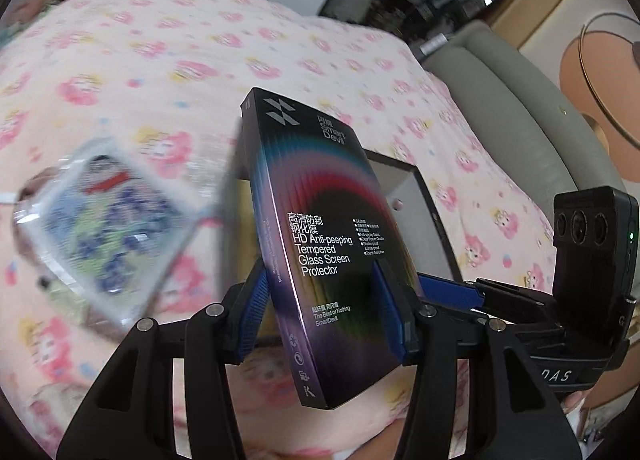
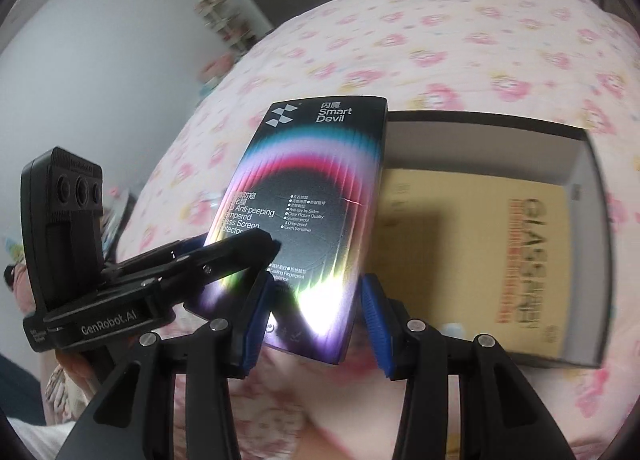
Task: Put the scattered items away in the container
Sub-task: 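Lower the held black box with both grippers into the open box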
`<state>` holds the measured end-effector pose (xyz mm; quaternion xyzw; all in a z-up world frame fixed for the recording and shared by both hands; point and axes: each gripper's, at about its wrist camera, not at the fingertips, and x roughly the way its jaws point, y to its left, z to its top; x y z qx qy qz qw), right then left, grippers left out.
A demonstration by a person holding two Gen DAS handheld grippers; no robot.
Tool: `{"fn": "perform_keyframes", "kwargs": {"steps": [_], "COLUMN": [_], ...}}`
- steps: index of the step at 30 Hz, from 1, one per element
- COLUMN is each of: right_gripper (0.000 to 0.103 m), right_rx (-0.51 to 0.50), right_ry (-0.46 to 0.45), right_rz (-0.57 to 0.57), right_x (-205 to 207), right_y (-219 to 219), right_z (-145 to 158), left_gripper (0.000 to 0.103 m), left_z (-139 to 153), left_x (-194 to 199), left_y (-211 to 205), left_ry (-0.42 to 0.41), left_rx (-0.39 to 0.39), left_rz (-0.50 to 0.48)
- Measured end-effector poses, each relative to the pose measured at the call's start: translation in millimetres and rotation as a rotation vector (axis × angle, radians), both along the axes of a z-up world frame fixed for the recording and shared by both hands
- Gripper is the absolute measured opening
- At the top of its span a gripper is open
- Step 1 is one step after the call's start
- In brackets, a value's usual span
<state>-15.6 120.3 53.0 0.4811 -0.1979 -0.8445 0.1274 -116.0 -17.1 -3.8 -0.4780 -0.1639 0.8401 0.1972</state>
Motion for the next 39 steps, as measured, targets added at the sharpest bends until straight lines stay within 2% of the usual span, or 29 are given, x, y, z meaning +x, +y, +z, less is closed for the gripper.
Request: {"fn": "perform_keyframes", "kwargs": {"steps": [7, 14, 20, 30, 32, 35, 39], "right_gripper": [0.040, 0.040, 0.040, 0.041, 0.040, 0.031, 0.031], "right_rx": [-0.035, -0.071, -0.030, 0.003, 0.019, -0.027, -0.005], "right_ry": [-0.037, -0.105, -0.156, -0.245, -0.252, -0.244, -0.238], "right_rz": [-0.042, -0.071, -0.070, -0.126, -0.128, -0.097, -0.098], "right_x": [-6, -18, -30, -30, -30, -31, -31], "right_y": [63, 96, 97, 103, 102, 97, 94], "right_z": [-29, -64, -81, -108, -110, -110, -109], "left_gripper": [0.052, 0.052, 0.052, 0.052, 0.048, 0.048, 0.050], "left_z": [-28, -62, -84, -115, -121, -128, -130], "left_x": [-30, -47, -54, -51, -51, -48, -46], "left_y": [57, 77, 79, 87, 88, 86, 83], "left_ry": [-0.060, -0.141, -0.201, -0.303, -0.319, -0.353, -0.377], "left_rx": [-0.021, -0.033, -0.035, -0.044, -0.050, -0.023, -0.024], "left_rz": [-0.059, -0.058, -0.042, -0.083, -0.082, -0.080, -0.067]}}
